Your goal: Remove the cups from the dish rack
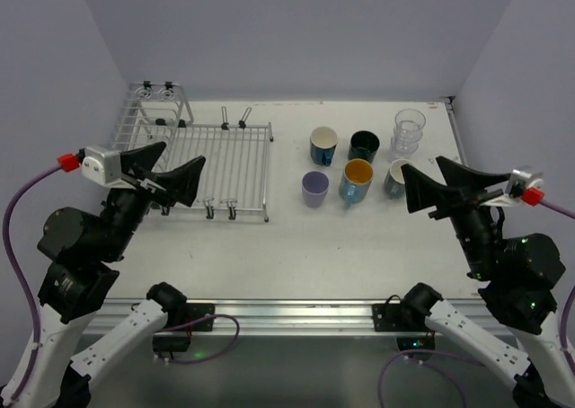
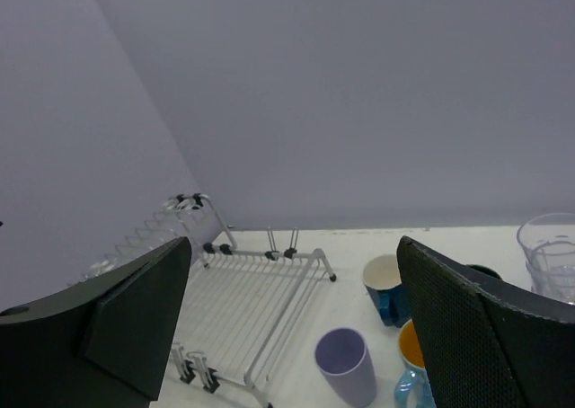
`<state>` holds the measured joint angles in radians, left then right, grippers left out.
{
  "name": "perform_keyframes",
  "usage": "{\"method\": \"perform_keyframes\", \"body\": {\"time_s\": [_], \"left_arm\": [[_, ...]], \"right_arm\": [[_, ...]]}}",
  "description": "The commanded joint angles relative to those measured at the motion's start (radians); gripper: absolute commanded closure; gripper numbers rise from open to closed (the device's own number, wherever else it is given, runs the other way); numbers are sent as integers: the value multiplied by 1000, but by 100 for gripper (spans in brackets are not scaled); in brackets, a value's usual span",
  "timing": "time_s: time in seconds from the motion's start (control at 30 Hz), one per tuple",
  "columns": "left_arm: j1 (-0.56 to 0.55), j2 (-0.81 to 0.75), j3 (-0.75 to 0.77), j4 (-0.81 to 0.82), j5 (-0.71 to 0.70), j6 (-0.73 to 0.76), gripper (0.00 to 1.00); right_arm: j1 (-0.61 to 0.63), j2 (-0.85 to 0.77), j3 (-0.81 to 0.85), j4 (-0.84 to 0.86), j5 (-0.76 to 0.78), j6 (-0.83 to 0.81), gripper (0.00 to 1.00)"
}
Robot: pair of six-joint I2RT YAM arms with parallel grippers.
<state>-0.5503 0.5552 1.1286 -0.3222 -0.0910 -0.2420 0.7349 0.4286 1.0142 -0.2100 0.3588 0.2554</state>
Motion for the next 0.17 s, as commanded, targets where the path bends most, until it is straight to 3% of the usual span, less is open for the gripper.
{"method": "perform_keyframes", "body": {"time_s": [0.0, 0.13], "left_arm": [[4, -12, 14, -14, 17, 27, 0], [4, -5, -12, -32, -36, 23, 0]], "right_arm": [[4, -5, -52, 38, 117, -16, 1], [4, 19, -46, 25, 124, -13, 1]]}}
